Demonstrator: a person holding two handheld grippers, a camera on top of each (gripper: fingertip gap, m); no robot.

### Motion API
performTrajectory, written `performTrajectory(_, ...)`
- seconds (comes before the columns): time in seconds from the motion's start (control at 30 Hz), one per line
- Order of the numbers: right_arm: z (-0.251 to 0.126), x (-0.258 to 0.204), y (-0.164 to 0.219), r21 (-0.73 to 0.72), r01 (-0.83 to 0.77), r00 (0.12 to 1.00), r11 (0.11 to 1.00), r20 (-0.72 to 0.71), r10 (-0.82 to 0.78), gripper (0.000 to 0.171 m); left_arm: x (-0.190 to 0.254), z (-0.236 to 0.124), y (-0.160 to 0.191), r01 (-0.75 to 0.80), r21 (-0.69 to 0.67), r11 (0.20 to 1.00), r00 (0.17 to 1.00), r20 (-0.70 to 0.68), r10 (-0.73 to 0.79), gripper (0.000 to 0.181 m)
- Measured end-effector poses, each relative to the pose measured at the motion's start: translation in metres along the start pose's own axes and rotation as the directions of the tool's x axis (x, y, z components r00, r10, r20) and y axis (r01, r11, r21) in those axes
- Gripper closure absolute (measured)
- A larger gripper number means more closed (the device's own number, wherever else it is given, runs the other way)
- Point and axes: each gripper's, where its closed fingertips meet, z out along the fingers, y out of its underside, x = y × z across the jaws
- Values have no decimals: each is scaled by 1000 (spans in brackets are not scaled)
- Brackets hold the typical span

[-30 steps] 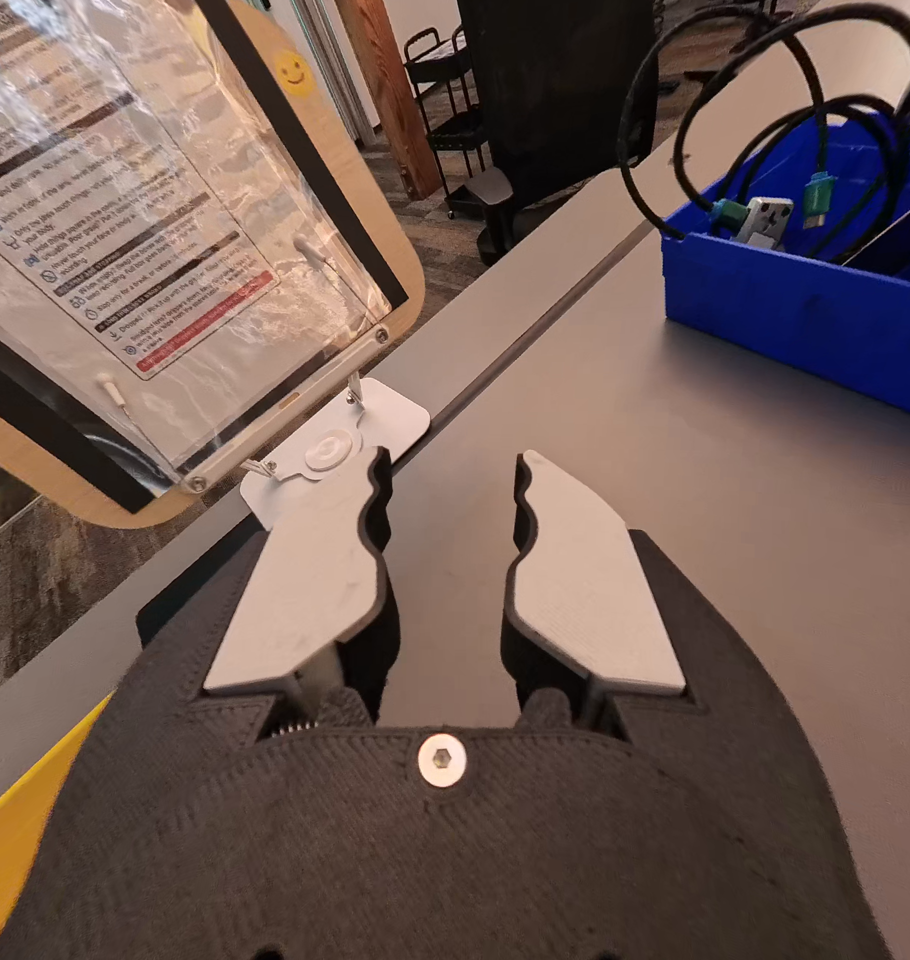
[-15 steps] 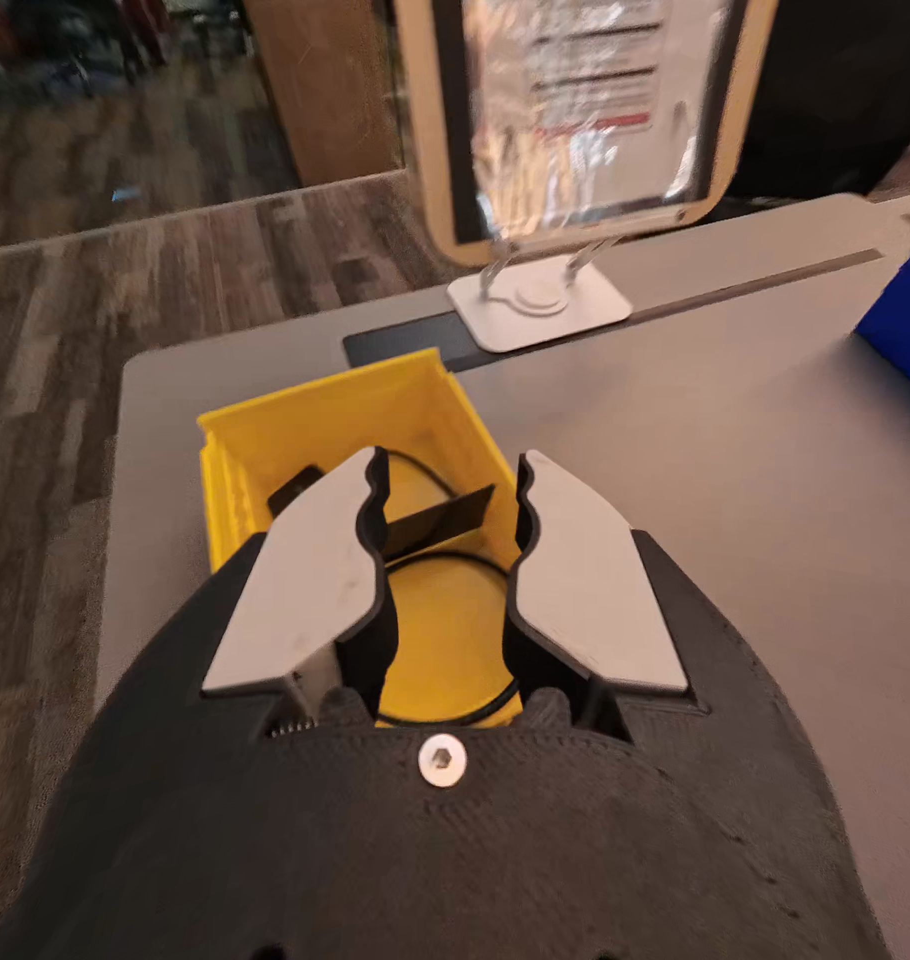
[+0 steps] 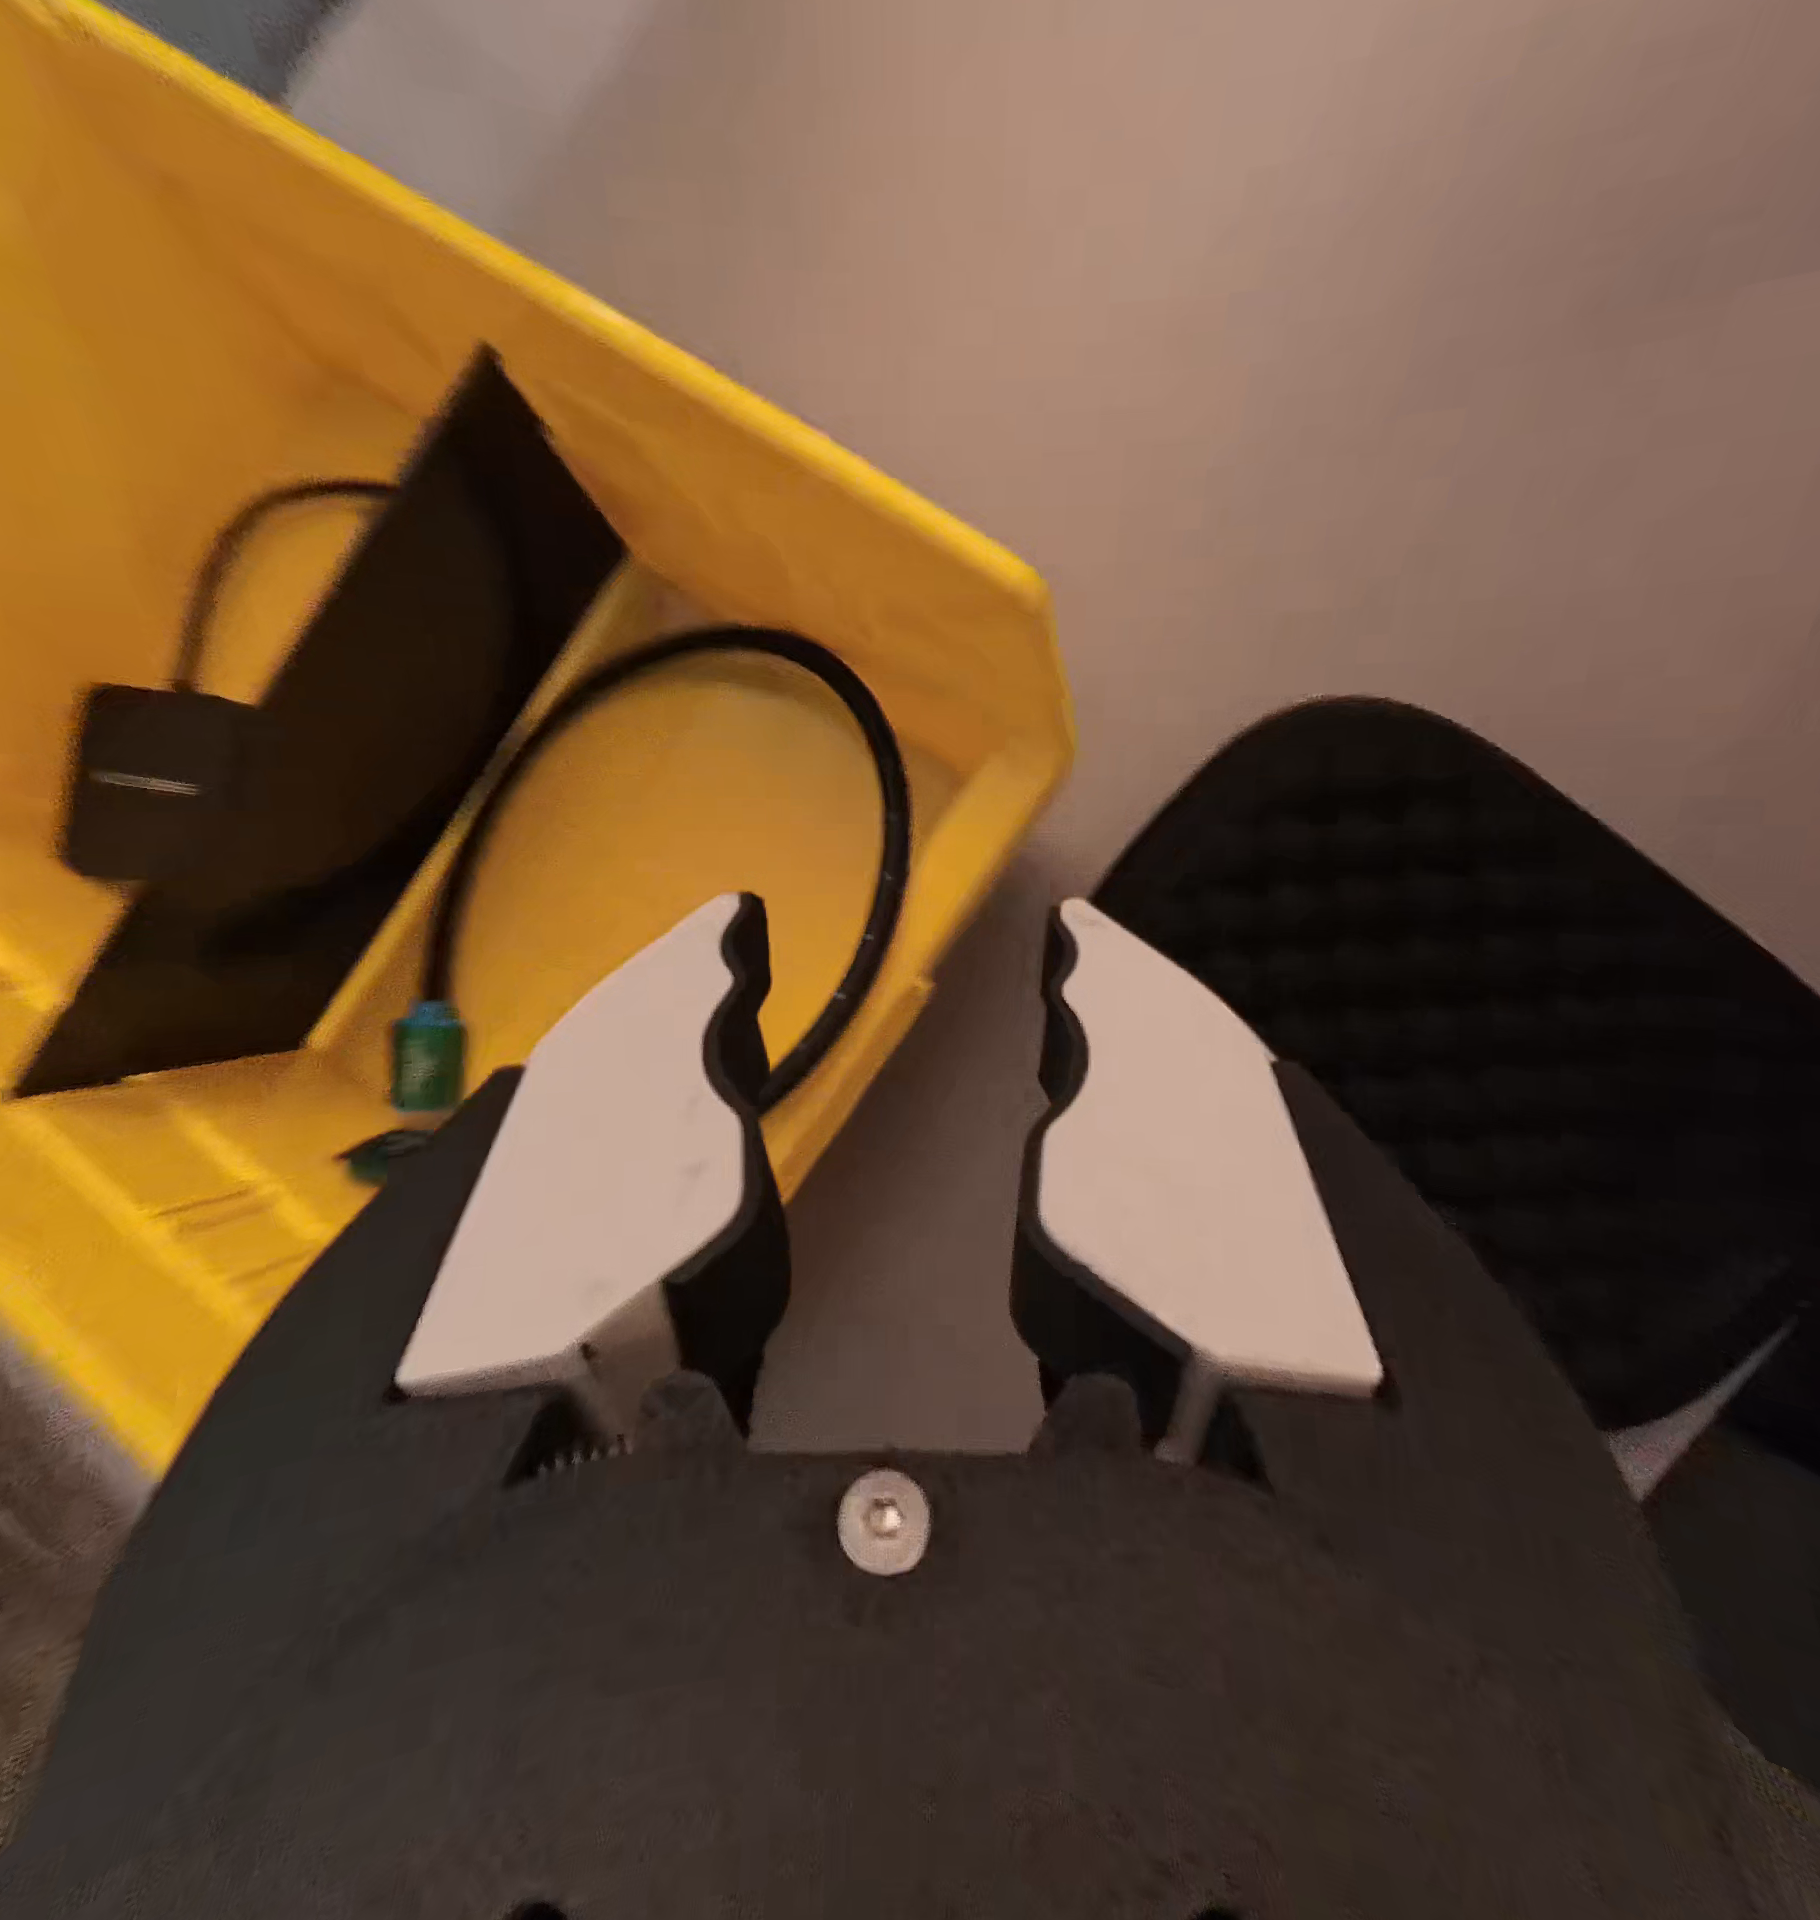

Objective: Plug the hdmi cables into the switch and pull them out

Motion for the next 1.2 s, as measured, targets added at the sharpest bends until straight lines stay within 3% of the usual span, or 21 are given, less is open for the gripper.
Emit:
performTrajectory(0.23,-12,7,6,34,-63,998,997,10,63,111,0,32,40,71,-198,978,988,-118,-96,146)
performTrajectory(0.37,-22,13,6,58,-80,997,995,1,80,113,-4,31,40,67,-197,978,991,-99,-88,157)
performTrajectory(0.77,-25,15,19,13,-86,996,996,9,85,113,-2,24,50,68,-279,958,986,-129,-107,157)
performTrajectory(1.03,-21,11,23,-21,-63,998,998,19,64,113,2,18,53,64,-287,956,981,-158,-114,153)
performTrajectory(1.2,-16,6,29,-60,-43,998,997,37,45,113,4,14,52,62,-267,962,977,-182,-114,160)
